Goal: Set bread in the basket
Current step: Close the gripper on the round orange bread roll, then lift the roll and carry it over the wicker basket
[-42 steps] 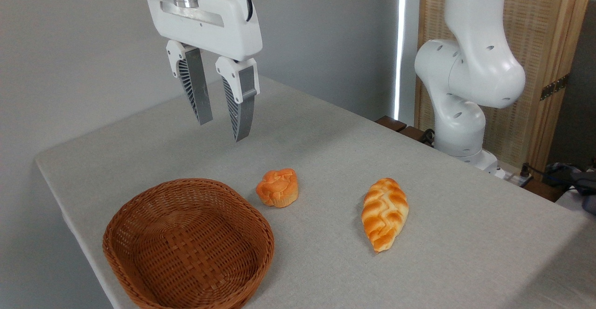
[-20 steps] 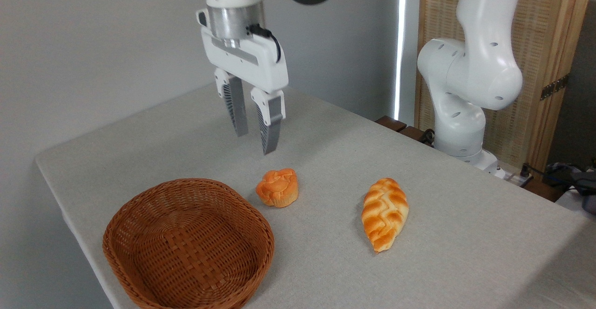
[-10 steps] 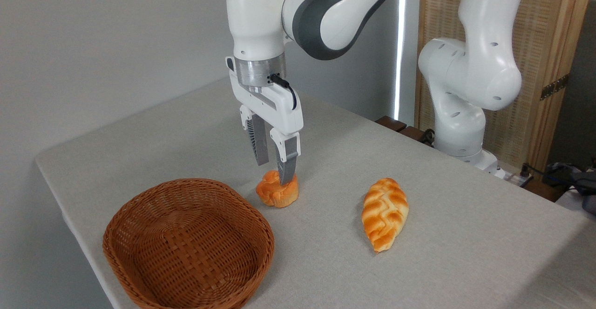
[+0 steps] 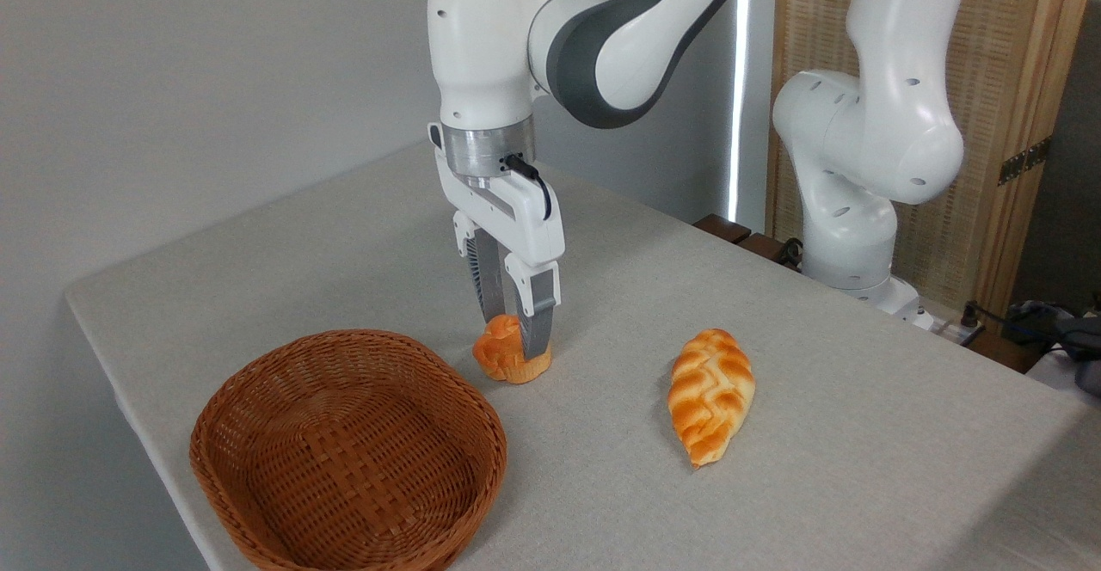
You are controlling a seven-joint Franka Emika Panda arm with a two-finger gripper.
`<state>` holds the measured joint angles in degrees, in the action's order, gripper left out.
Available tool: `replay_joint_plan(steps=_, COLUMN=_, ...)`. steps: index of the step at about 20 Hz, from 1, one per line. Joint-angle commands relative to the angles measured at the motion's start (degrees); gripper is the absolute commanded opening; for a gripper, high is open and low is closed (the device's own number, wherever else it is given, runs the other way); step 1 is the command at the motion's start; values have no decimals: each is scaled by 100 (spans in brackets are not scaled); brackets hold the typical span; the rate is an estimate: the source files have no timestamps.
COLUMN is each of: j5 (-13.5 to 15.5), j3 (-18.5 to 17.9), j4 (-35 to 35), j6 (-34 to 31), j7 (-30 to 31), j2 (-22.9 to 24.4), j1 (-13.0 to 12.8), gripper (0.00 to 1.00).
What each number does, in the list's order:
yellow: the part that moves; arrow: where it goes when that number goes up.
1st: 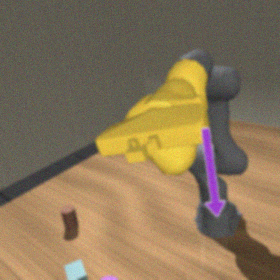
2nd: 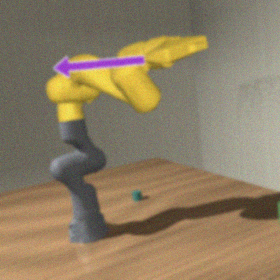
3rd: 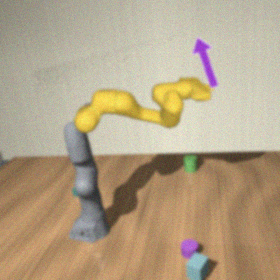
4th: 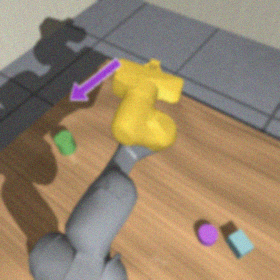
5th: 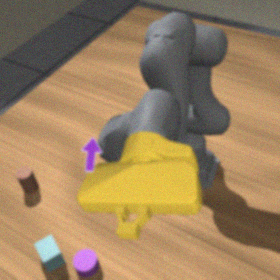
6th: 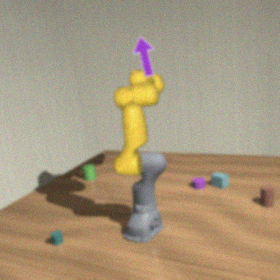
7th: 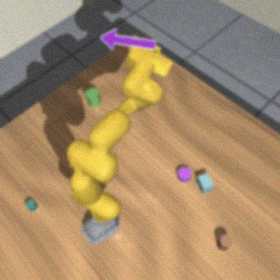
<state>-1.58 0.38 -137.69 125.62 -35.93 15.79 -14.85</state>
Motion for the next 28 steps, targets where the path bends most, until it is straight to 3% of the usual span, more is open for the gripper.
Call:
replay_joint_plan(steps=1, j5=-97, j3=-73, j4=-91, j6=156, j7=-63, j2=12, j1=-71, gripper=96)
replay_joint_plan(steps=2, j5=-88, j3=-82, j4=-91, j6=156, j7=-307, j2=21, j1=-71, gripper=67)
replay_joint_plan(steps=3, j5=-53, j3=-82, j4=-91, j6=147, j7=-553, j2=21, j1=-71, gripper=52)
replay_joint_plan(steps=4, j5=8, j3=-91, j4=-82, j6=147, j7=-738, j2=21, j1=-71, gripper=47)
replay_joint_plan(steps=6, j5=122, j3=-214, j4=-82, j6=147, j7=-748, j2=21, j1=-71, gripper=47)
replay_joint_plan(steps=19, j5=166, j3=-240, j4=-12, j6=33, j7=-731, j2=91, j1=-88, gripper=43)
replay_joint_plan(steps=23, j5=342, j3=-249, j4=716, j6=-1081, j7=-740, j2=47, j1=-211, gripper=39)
replay_joint_plan(steps=26, j5=912, j3=-363, j4=1751, j6=-2004, j7=-740, j2=-31, j1=-211, gripper=39)
replay_joint_plan(steps=28, j5=1307, j3=-564, j4=2637, j6=-2164, j7=-696, j2=-512, j1=-203, gripper=40)
